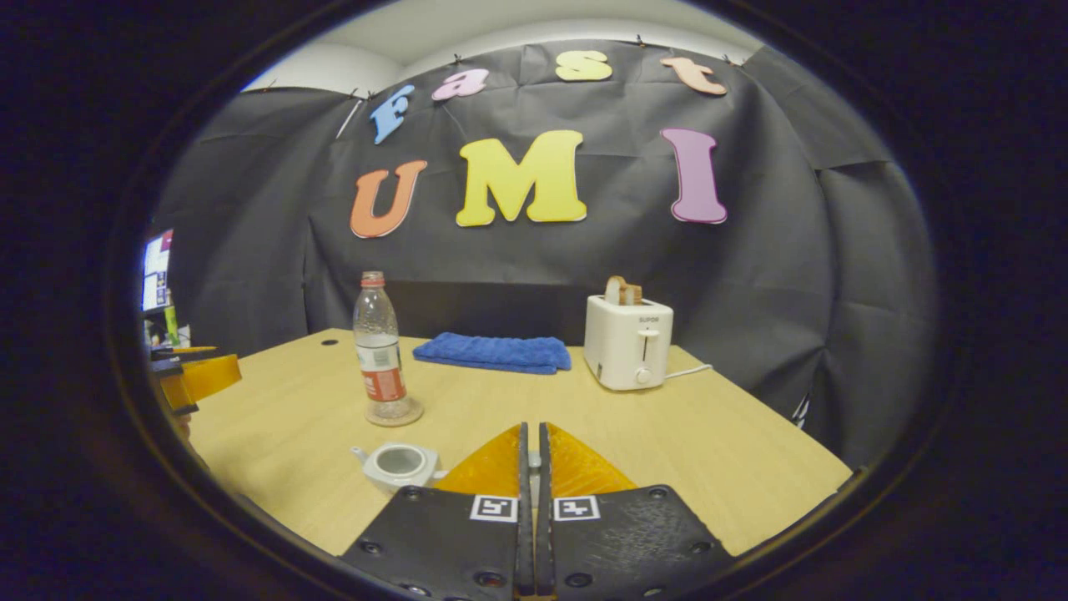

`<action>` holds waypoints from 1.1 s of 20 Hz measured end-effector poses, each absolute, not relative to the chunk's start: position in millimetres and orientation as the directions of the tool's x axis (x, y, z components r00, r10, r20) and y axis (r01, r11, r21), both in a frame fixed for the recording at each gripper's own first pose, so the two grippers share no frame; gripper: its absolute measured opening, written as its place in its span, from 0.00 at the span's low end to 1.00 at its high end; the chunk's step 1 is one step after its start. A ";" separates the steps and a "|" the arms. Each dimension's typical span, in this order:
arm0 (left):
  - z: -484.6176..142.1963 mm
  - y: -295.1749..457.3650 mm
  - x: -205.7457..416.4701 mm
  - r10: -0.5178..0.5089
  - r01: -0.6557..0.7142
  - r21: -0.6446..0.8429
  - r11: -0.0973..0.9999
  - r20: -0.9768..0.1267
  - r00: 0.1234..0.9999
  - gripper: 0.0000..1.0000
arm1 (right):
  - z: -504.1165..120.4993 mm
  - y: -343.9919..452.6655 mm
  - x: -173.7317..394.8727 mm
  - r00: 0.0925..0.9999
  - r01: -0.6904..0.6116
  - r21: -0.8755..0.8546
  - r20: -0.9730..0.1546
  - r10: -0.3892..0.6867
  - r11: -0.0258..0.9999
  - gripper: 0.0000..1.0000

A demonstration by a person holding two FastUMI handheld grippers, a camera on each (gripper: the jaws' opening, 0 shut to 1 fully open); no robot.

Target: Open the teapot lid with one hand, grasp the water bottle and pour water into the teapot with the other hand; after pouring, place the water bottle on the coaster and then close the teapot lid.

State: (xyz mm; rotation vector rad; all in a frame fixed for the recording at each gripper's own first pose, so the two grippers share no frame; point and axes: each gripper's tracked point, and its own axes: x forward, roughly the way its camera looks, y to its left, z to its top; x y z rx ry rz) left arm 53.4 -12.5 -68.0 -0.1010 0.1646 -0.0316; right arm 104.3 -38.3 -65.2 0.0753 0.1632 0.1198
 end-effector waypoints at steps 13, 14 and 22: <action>1.1 37.8 7.9 0.029 -0.031 -0.041 0.999 -0.047 0.998 0.94 | -60.4 49.5 125.2 0.945 -0.280 0.122 -0.139 0.296 0.952 0.01; 2.5 41.5 7.5 0.035 -0.037 -0.043 0.998 -0.047 0.998 0.94 | -63.7 55.0 125.3 0.943 -0.286 0.131 -0.137 0.303 0.949 0.01; -4.9 41.3 12.9 0.023 -0.029 -0.077 0.997 -0.074 0.997 0.94 | -83.9 74.1 133.8 0.936 -0.286 0.109 -0.182 0.302 0.952 0.03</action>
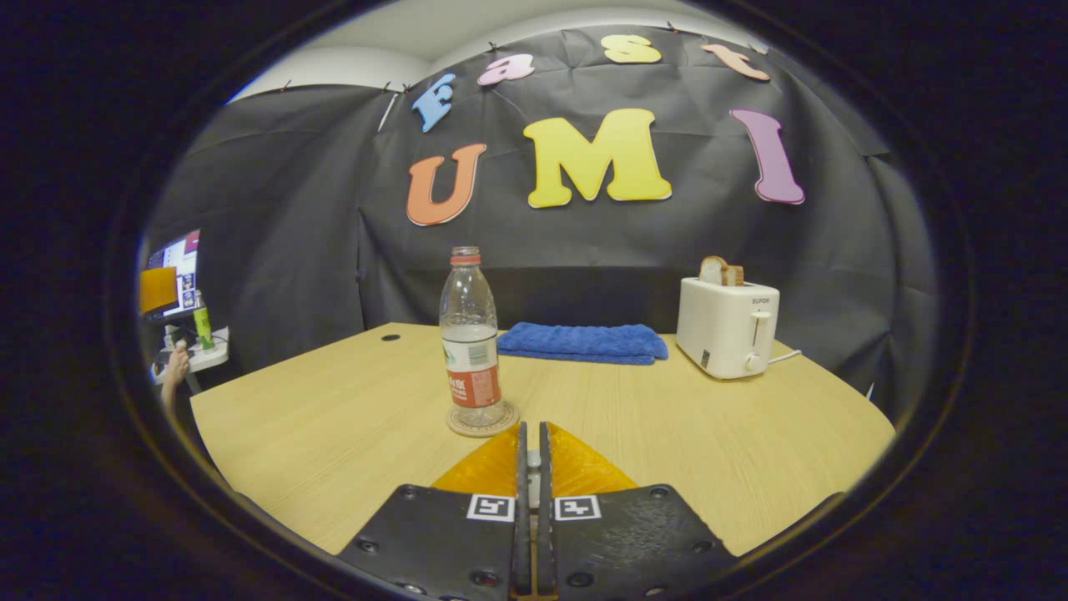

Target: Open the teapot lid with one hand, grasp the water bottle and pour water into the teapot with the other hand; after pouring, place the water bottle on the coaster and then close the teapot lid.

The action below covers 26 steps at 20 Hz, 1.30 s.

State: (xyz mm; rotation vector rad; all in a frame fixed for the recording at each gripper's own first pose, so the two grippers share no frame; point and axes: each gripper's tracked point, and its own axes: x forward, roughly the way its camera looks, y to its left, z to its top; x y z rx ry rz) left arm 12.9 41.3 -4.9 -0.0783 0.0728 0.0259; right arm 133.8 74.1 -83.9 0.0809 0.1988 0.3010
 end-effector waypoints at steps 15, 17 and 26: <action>-15.5 36.9 16.4 0.010 -0.018 -0.078 0.997 -0.105 0.994 0.94 | -87.7 58.1 131.8 0.948 -0.239 0.093 -0.193 0.253 0.967 0.10; -14.6 34.1 16.6 0.003 -0.012 -0.078 0.997 -0.104 0.995 0.94 | -81.3 54.5 122.8 0.951 -0.236 0.099 -0.181 0.251 0.967 0.12; -4.6 23.0 5.5 -0.026 0.020 -0.069 0.997 -0.095 0.995 0.94 | -24.0 15.1 69.5 0.978 -0.175 0.086 -0.097 0.183 0.981 0.86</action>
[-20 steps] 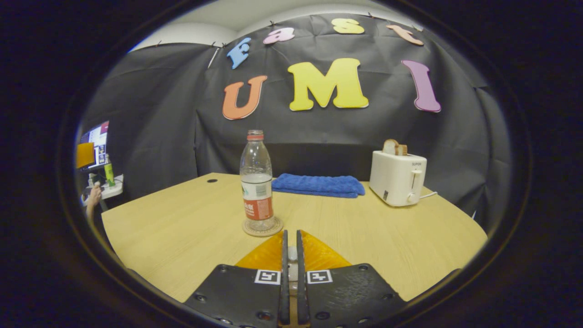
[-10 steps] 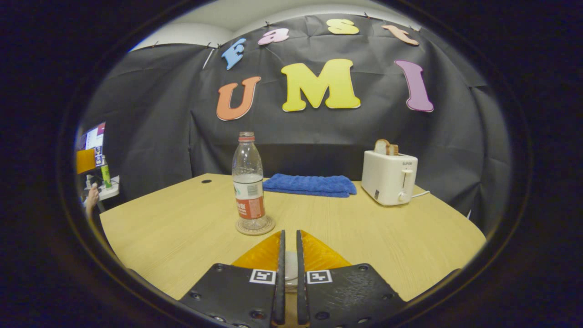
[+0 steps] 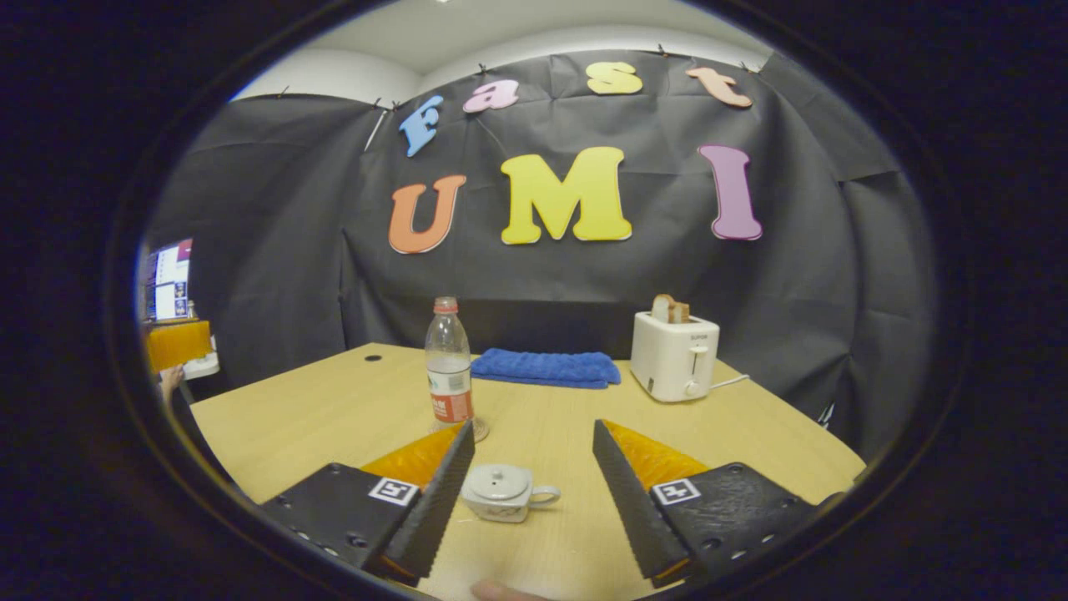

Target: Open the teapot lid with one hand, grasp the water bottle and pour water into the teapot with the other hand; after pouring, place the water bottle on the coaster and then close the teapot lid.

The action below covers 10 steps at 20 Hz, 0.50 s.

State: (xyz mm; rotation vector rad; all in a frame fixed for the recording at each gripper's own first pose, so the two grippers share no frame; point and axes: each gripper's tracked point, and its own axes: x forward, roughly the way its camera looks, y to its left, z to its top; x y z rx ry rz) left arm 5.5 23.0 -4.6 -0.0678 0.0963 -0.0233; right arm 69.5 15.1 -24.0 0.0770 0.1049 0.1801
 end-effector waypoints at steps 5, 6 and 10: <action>3.8 14.1 -3.1 -0.048 0.043 -0.067 0.997 -0.081 0.996 0.94 | 15.2 -14.7 35.6 0.992 -0.110 0.077 -0.056 0.114 0.991 0.96; 4.5 13.3 -3.6 -0.048 0.043 -0.063 0.997 -0.082 0.995 0.94 | 22.8 -19.2 27.4 0.993 -0.103 0.065 -0.044 0.106 0.993 0.98; 5.8 7.8 -7.5 -0.061 0.056 -0.053 0.997 -0.084 0.995 0.94 | 29.2 -42.3 2.5 0.999 -0.033 0.017 -0.037 0.034 0.999 0.98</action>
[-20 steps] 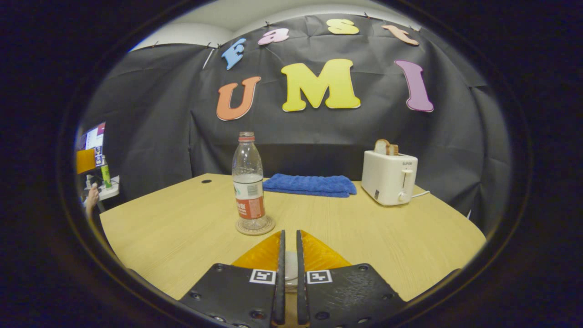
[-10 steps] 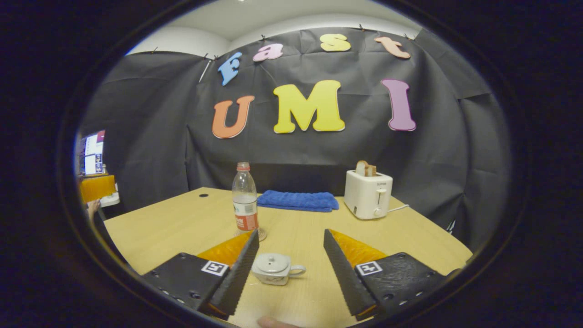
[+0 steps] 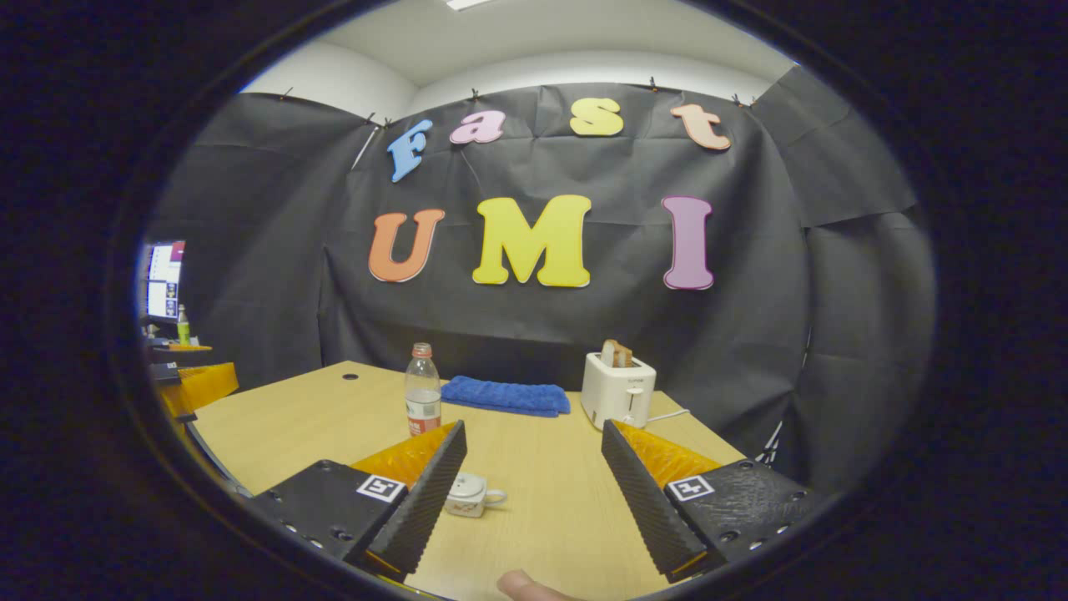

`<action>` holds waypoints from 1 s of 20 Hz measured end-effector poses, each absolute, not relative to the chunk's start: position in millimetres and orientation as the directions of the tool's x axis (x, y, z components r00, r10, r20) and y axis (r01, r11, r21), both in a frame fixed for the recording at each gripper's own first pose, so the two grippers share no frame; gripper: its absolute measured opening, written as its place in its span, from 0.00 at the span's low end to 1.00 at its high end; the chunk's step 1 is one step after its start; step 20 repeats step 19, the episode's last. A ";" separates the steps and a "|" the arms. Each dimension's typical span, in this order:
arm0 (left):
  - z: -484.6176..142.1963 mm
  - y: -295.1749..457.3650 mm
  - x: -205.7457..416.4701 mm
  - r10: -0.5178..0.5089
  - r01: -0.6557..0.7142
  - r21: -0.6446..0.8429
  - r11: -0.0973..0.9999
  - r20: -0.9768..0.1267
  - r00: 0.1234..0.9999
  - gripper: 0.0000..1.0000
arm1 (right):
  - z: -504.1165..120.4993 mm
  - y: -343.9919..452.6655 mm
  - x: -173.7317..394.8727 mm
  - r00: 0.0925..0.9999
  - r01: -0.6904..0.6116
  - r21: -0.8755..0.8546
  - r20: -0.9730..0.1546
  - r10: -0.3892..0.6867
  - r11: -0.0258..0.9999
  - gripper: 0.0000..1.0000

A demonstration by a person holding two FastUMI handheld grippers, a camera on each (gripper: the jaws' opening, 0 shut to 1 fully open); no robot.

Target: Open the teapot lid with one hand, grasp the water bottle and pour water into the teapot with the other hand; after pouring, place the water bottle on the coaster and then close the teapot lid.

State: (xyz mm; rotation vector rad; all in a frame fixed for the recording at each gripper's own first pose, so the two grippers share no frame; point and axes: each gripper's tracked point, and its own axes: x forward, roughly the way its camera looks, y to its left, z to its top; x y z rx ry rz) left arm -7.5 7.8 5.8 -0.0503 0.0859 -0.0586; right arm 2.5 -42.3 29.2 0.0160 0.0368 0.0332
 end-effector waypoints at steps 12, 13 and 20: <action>-1.7 -1.9 -4.6 -0.064 0.061 -0.037 0.997 -0.091 0.994 0.94 | 3.7 -37.9 -14.7 0.993 -0.119 0.014 -0.024 0.119 0.993 0.97; -1.1 -2.9 -3.6 -0.064 0.061 -0.032 0.998 -0.088 0.994 0.94 | 1.3 -37.9 -14.0 0.992 -0.123 0.015 -0.029 0.123 0.992 0.97; 1.1 -2.0 -4.5 -0.063 0.060 -0.037 0.997 -0.084 0.994 0.94 | -5.5 -36.4 -10.6 0.990 -0.127 0.038 -0.057 0.129 0.991 0.95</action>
